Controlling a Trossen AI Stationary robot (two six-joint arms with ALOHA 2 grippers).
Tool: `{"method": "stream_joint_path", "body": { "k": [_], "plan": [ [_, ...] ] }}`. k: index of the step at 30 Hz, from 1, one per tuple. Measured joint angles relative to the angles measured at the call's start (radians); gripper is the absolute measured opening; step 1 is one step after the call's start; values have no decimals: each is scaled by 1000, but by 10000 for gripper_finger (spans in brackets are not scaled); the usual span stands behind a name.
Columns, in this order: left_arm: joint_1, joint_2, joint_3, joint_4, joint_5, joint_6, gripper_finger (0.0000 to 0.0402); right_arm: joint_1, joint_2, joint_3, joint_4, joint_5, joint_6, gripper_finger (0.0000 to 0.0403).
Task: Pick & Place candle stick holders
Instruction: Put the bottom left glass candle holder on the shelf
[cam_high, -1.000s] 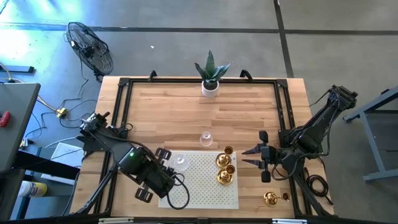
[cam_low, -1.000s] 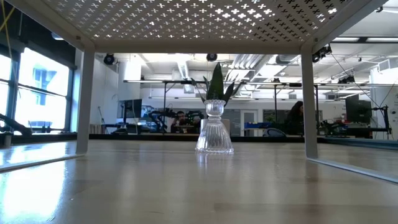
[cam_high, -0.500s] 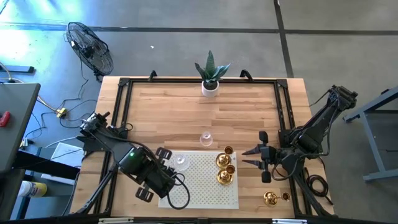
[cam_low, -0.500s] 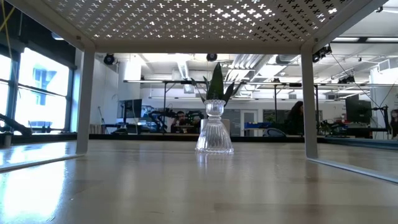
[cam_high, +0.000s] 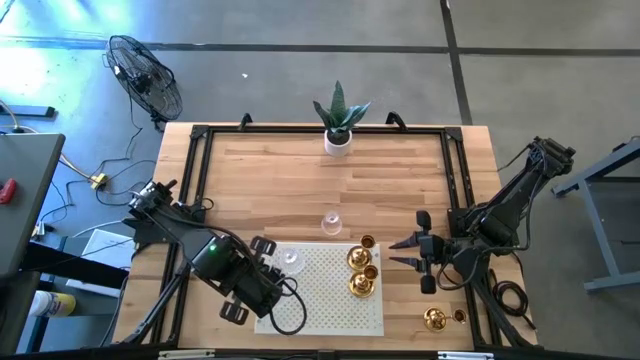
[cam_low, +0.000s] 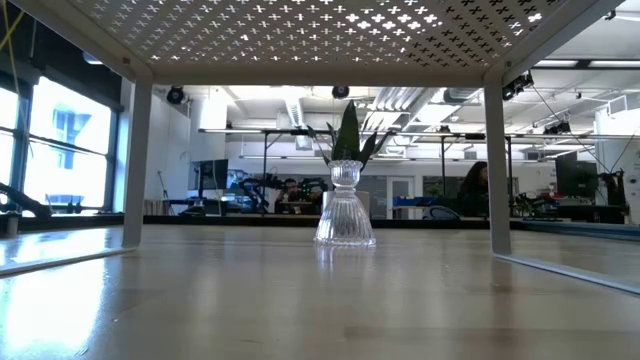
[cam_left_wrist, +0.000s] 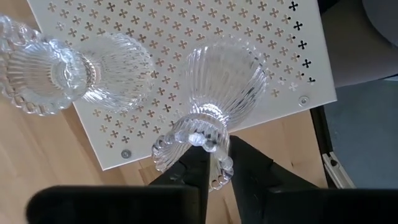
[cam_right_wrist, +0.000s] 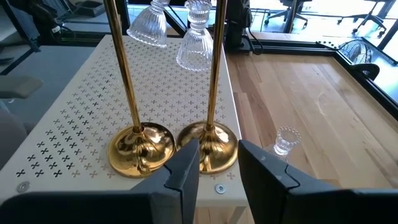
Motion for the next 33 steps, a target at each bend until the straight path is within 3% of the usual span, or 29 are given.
{"method": "stream_joint_path", "body": {
  "k": [4,33],
  "plan": [
    [0,0,0,1,-1,-2,65,0,0,0,0,0,0,103],
    [0,-2,1,43,48,9,51,0,0,0,-1,0,0,103]
  ]
}}
